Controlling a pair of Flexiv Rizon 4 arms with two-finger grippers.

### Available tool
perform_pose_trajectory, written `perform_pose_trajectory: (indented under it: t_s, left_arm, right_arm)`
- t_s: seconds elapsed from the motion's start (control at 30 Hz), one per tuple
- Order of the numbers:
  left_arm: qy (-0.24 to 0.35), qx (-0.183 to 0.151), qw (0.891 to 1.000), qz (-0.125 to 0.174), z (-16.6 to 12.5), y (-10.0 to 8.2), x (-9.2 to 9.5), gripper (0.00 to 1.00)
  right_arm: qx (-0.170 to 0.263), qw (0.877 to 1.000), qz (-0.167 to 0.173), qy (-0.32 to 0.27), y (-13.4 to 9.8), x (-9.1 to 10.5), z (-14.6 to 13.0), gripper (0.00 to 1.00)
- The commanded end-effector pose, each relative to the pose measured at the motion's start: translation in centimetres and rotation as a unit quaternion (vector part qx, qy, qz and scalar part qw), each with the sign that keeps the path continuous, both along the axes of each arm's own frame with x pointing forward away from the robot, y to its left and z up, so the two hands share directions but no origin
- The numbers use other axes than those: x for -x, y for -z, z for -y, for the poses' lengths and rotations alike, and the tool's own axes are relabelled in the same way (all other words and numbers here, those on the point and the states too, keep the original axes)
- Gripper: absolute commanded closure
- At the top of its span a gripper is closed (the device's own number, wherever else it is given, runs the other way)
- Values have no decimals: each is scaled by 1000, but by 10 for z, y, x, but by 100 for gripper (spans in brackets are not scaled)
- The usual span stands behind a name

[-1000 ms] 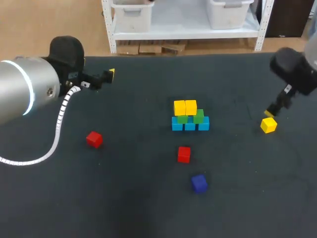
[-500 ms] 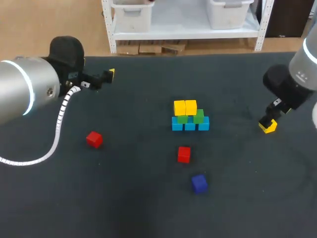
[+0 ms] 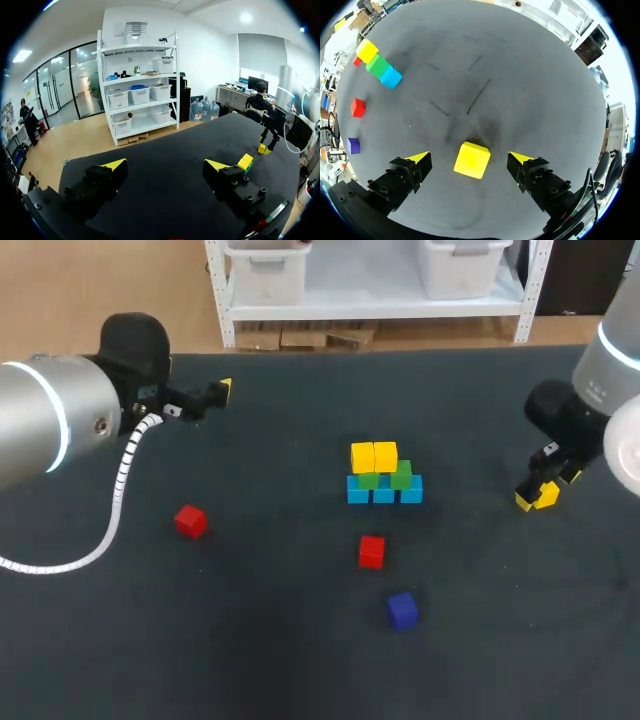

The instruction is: Place the blue cubes, place green cubes on the blue cubes, place the yellow cubes on the green cubes, then place the red cubes on the yellow cubes, and place purple cube on the red cubes.

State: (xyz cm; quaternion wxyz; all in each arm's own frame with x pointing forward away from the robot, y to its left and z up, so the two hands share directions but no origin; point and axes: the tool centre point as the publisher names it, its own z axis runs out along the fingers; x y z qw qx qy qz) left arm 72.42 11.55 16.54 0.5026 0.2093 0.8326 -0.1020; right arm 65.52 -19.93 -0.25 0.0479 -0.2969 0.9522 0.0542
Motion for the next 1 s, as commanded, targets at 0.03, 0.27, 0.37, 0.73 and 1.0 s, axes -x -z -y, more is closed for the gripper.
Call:
perform_pose_trajectory:
  t_s: [0.03, 0.27, 0.37, 0.73, 1.0]
  left_arm:
    - [-5, 1, 1000, 5, 1, 2, 1, 0]
    - [-5, 1, 1000, 5, 1, 2, 1, 0]
    - [-5, 1, 1000, 5, 1, 2, 1, 0]
    - [-5, 1, 1000, 5, 1, 2, 1, 0]
    - [-5, 1, 1000, 5, 1, 2, 1, 0]
  right_arm:
    - [-4, 1000, -13, -2, 3, -6, -1, 34]
    - [17, 1000, -11, 1, 5, -1, 2, 100]
    - [20, 1000, -13, 0, 4, 3, 3, 100]
    - [-11, 990, 42, -135, -34, 5, -13, 100]
    - [-30, 938, 104, -329, -82, -17, -34, 100]
